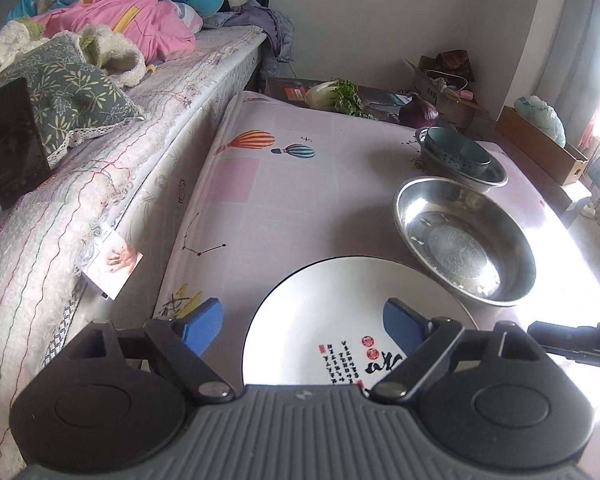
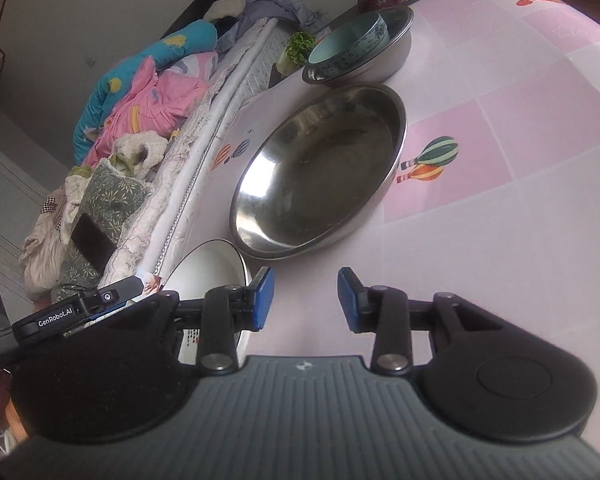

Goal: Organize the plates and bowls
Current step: 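Open both grippers and pull them back from the stacked steel bowls, then move both grippers to the white calligraphy plate and close them on its rim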

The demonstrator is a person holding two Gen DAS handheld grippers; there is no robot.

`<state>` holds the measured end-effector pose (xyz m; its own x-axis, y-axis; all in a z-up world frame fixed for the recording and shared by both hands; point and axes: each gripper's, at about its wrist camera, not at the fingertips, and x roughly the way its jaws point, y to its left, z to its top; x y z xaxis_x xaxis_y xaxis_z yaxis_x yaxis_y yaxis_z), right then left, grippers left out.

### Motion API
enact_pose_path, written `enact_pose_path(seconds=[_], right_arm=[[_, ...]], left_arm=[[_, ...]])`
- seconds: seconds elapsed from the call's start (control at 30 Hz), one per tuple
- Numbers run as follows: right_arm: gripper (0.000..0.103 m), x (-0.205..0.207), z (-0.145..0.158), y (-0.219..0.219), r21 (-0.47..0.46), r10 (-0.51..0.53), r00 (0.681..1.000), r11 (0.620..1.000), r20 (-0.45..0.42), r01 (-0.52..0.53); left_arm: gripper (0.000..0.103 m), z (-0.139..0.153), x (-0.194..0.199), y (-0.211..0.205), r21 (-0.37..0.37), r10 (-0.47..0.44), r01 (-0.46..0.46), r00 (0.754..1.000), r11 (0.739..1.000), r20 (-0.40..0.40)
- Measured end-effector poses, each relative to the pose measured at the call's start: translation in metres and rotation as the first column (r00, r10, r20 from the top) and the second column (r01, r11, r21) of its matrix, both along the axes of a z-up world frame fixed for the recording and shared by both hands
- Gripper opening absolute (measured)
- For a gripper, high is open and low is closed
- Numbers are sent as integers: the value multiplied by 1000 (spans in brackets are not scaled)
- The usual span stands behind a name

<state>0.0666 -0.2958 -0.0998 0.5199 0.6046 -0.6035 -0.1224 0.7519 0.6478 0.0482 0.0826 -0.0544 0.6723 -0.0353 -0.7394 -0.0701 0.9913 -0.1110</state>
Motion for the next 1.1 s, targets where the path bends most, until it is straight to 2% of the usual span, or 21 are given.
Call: enact_pose_path(seconds=[0.1,0.13,0.27,0.43,0.47,0.53,0.6,0.77,1.1], right_arm=[[34,-2,-11,25,3,40,999,999,-27,-40],[35,-3,-11,28,11,35,999,999,-10,-35],[35,6,-9,43,-26,57,998,998,-13,-58],[35,12,-10,50,-36,69,997,997,-17,-69],[34,16,-10,54,-39,68,998,997,-15,-69],[33,17,-10,56,-43,67,998,997,-11,-68],[32,19,-10,56,-40,70,997,997,-11,-70],[31,21,-11,58,-39,80,997,996,-12,-80],[32,26,-11,68,-10,116,993,993,-30,-116]], left_arm=[[88,-13,-7,12,5,40,-40,998,999,-41],[88,-18,-9,16,-1,55,-55,997,998,-49],[86,-30,-10,23,-22,73,-74,996,997,-56],[73,-41,-1,20,-46,47,-50,997,998,-65],[68,-43,0,20,-52,39,-43,997,998,-71],[67,-45,2,16,-38,30,-32,998,999,-58],[59,-45,5,14,-31,17,-19,998,999,-56],[55,-46,10,13,-37,3,-4,999,999,-48],[55,-46,12,8,-65,-31,28,998,998,-53]])
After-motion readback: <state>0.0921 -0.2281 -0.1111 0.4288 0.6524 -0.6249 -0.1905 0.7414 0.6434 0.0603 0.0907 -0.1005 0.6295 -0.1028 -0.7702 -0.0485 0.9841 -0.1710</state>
